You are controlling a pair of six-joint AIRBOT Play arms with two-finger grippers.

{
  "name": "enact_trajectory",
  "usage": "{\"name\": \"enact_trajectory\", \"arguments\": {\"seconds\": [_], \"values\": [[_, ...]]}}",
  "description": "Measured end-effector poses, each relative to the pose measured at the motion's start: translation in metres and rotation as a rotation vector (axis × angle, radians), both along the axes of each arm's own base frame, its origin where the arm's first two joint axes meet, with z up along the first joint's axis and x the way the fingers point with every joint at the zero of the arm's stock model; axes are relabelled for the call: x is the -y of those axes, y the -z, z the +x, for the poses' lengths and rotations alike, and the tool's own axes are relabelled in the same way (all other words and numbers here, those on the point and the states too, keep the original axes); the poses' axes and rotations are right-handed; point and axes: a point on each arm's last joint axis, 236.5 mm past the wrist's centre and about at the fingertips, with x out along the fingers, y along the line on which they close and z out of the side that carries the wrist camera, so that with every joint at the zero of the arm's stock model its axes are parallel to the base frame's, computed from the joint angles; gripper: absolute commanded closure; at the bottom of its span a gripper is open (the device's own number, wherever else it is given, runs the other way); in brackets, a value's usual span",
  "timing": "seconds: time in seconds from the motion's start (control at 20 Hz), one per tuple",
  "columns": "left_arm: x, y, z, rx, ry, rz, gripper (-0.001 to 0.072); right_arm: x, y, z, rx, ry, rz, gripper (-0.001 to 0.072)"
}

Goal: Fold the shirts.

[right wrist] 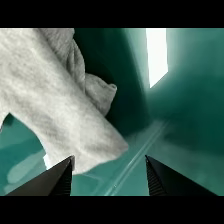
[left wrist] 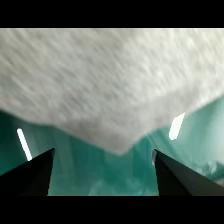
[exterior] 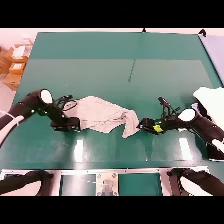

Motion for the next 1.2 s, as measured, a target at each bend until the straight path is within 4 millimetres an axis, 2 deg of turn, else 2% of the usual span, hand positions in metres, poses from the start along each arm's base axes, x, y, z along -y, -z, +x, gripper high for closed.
{"name": "enact_trajectory", "arguments": {"seconds": [0.1, 0.15, 0.2, 0.25, 0.3, 0.45, 0.6, 0.7, 0.8, 0.95, 1.1, 1.2], "values": [[0.007, 0.005, 0.013, 0.049, -0.057, -0.026, -0.0012, -0.008, 0.002, 0.006, 0.009, 0.008, 0.034, 0.0225], [0.012, 0.005, 0.019, 0.069, -0.086, -0.046, 0.0092, -0.011, 0.003, 0.009, 0.016, 0.015, 0.052, 0.0240], [0.016, 0.006, 0.030, 0.106, -0.122, -0.067, 0.0272, -0.015, 0.002, 0.013, 0.026, 0.021, 0.071, 0.0396], [0.018, 0.007, 0.038, 0.136, -0.142, -0.072, 0.0508, -0.019, 0.002, 0.017, 0.034, 0.027, 0.089, 0.0596], [0.019, 0.008, 0.042, 0.149, -0.159, -0.081, 0.0677, -0.022, 0.001, 0.019, 0.043, 0.025, 0.106, 0.0702], [0.032, -0.003, 0.047, 0.167, -0.162, -0.145, 0.0685, -0.028, -0.005, 0.027, 0.083, 0.004, 0.139, 0.0701], [0.043, -0.029, 0.048, 0.170, -0.102, -0.196, 0.0685, -0.023, -0.034, 0.052, 0.146, -0.006, 0.184, 0.0702], [0.050, -0.064, 0.056, 0.220, -0.058, -0.232, 0.0685, -0.011, -0.072, 0.077, 0.216, -0.002, 0.221, 0.0702], [0.056, -0.113, 0.068, 0.313, -0.015, -0.270, 0.0685, 0.005, -0.124, 0.100, 0.305, -0.008, 0.254, 0.0701], [0.063, -0.210, 0.080, 0.513, 0.034, -0.329, 0.0684, 0.034, -0.218, 0.119, 0.482, -0.021, 0.259, 0.0701], [0.065, -0.319, 0.072, 0.752, 0.075, -0.388, 0.0685, 0.060, -0.318, 0.114, 0.700, -0.023, 0.199, 0.0701], [0.063, -0.384, 0.054, 0.895, 0.103, -0.418, 0.0685, 0.070, -0.381, 0.096, 0.857, -0.020, 0.134, 0.0701]]}}
